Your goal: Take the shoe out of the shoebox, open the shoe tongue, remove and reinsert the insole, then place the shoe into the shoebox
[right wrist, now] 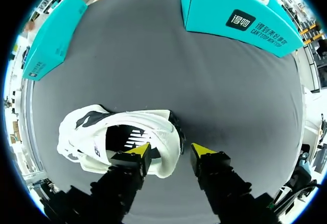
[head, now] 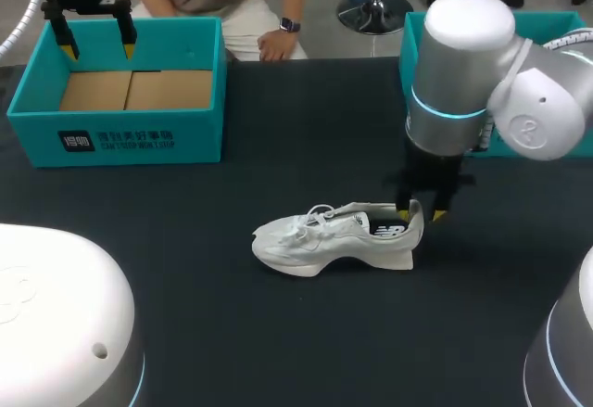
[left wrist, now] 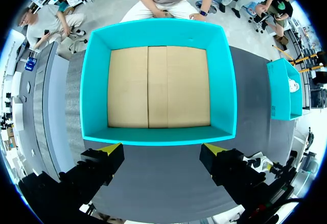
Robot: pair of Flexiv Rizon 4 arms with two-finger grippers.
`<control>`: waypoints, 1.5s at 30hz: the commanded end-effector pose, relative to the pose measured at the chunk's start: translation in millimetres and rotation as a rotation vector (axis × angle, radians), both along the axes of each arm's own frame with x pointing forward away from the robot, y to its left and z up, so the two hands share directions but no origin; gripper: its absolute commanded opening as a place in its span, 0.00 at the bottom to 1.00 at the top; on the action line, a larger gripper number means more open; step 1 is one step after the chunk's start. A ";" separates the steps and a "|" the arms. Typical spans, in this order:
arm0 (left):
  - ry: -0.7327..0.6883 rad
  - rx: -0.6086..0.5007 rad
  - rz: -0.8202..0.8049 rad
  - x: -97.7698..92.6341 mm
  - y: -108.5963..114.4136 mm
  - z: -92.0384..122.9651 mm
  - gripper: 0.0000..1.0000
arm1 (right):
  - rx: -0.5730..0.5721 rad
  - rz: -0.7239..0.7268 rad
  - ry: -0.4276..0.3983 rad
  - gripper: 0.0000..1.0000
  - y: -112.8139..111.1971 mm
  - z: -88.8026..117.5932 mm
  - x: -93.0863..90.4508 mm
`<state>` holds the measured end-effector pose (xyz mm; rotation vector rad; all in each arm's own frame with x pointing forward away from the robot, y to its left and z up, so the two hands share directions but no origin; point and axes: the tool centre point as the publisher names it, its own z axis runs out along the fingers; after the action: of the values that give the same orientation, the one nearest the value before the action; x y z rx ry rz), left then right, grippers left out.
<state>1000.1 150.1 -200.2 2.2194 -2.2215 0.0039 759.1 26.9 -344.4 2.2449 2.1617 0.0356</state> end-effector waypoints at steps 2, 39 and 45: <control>0.001 0.001 0.000 0.0 -0.1 0.0 1.00 | 0.031 0.143 0.050 1.00 -15.8 36.8 -5.9; 0.001 0.001 0.000 0.0 -0.1 0.0 1.00 | -0.179 1.351 -0.186 1.00 -50.2 102.9 -11.9; 0.001 0.001 0.000 0.0 -0.1 0.0 1.00 | -0.068 1.649 -0.295 1.00 -76.9 101.4 -9.7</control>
<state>1000.1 150.1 -200.2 2.2194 -2.2215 0.0040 758.0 -24.2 -240.2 0.5816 2.8793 -0.1003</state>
